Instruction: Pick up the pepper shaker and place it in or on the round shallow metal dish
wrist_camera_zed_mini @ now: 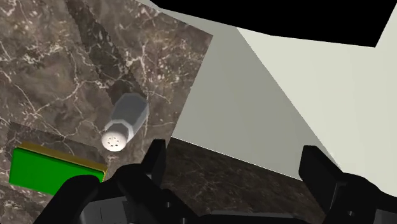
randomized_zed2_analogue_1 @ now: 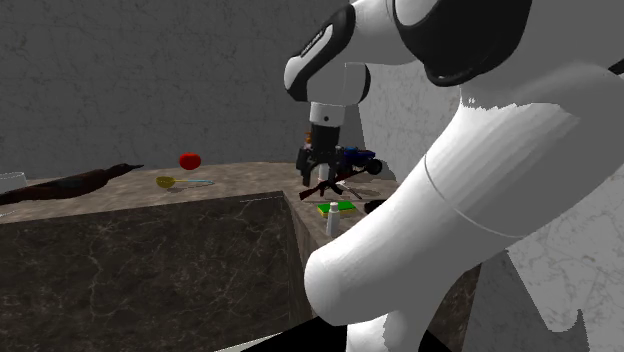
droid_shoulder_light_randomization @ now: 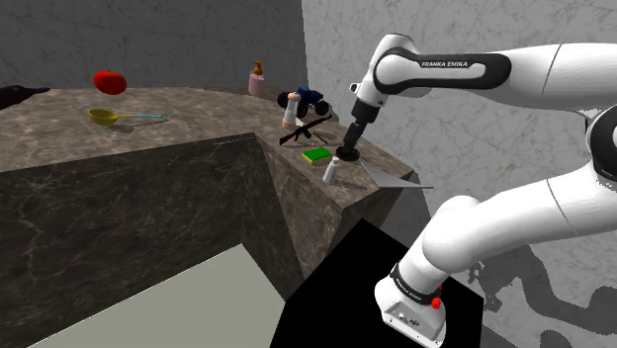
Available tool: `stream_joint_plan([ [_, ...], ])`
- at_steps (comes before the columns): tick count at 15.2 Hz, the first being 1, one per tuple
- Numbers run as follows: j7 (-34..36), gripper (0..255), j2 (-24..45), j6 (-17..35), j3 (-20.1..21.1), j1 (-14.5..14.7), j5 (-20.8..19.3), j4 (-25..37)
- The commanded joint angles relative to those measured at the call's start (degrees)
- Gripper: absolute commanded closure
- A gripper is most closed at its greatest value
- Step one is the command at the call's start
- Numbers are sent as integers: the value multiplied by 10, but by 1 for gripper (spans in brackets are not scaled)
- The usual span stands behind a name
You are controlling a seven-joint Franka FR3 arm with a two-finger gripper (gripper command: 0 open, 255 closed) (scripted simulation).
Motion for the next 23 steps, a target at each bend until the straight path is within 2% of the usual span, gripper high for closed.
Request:
stream_joint_plan([
  [1, -28, 0, 29, 30, -20, -4, -6, 4],
  [6, -93, 0, 118, 110, -66, -5, -3, 21],
  [10, -153, 0, 199, 166, -101, -2, 19, 50],
  [18, -170, 0, 240, 230, -106, 4, 40, 24],
  [23, -170, 0, 240, 230, -106, 4, 40, 24],
])
